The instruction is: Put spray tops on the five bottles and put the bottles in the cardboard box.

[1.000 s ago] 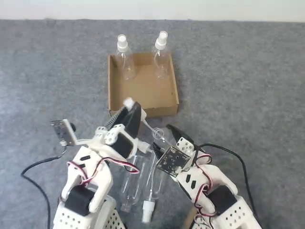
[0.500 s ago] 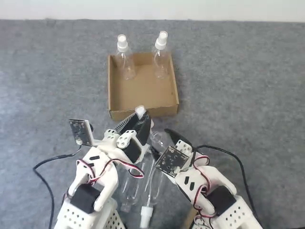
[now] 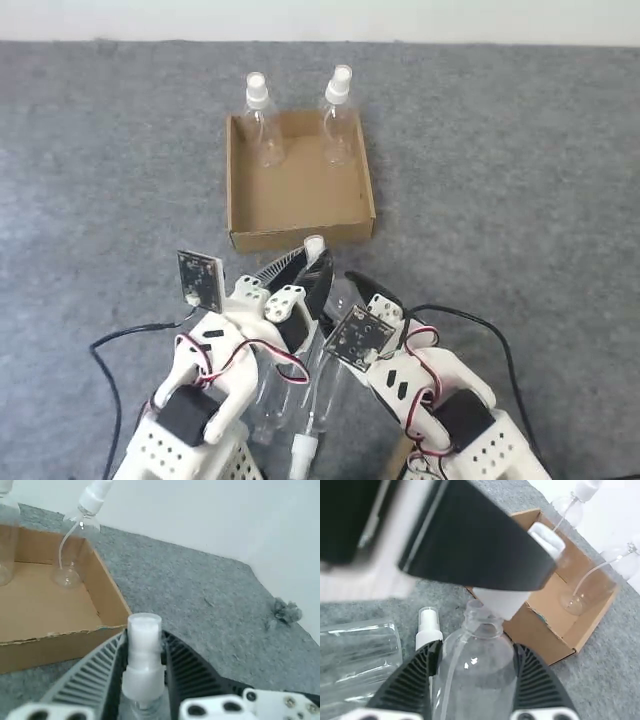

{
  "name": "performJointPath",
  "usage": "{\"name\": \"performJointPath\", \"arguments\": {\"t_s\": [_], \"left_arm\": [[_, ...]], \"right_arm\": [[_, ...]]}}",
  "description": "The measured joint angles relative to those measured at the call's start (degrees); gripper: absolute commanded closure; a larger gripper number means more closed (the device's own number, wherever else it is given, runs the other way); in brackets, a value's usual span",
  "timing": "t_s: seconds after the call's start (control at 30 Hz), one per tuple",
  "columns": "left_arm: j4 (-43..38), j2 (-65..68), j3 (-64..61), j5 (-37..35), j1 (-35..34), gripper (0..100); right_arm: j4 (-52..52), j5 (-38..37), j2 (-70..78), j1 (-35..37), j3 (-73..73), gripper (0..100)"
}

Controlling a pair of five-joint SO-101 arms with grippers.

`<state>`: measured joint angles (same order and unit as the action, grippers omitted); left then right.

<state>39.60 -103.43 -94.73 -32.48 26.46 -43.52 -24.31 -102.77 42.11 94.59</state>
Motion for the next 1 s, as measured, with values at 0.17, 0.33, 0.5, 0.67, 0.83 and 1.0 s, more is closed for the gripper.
{"name": "performJointPath", "arguments": {"t_s": [0.17, 0.33, 0.5, 0.67, 0.83, 1.0], "left_arm": [[0.1, 0.0, 0.0, 0.0, 0.0, 98], [-0.2, 0.0, 0.2, -2.1, 0.2, 98], [-0.2, 0.0, 1.5, -5.4, -1.2, 98], [-0.3, -0.1, 2.6, -6.0, -1.8, 98], [-0.3, -0.1, 4.3, -9.9, -2.2, 98], [-0.3, -0.1, 4.4, -11.0, -2.6, 98]], "right_arm": [[0.0, 0.2, 0.0, 0.0, 0.0, 99.3], [0.0, 0.4, 0.0, -0.6, -0.8, 99.3], [3.0, 0.3, 0.0, -0.6, -1.1, 99.3], [6.2, 0.2, 0.1, -0.6, -1.1, 99.3], [8.5, 2.9, 0.1, -0.6, -1.1, 99.3], [9.0, 4.2, 0.1, -0.5, -1.1, 99.3]]}}
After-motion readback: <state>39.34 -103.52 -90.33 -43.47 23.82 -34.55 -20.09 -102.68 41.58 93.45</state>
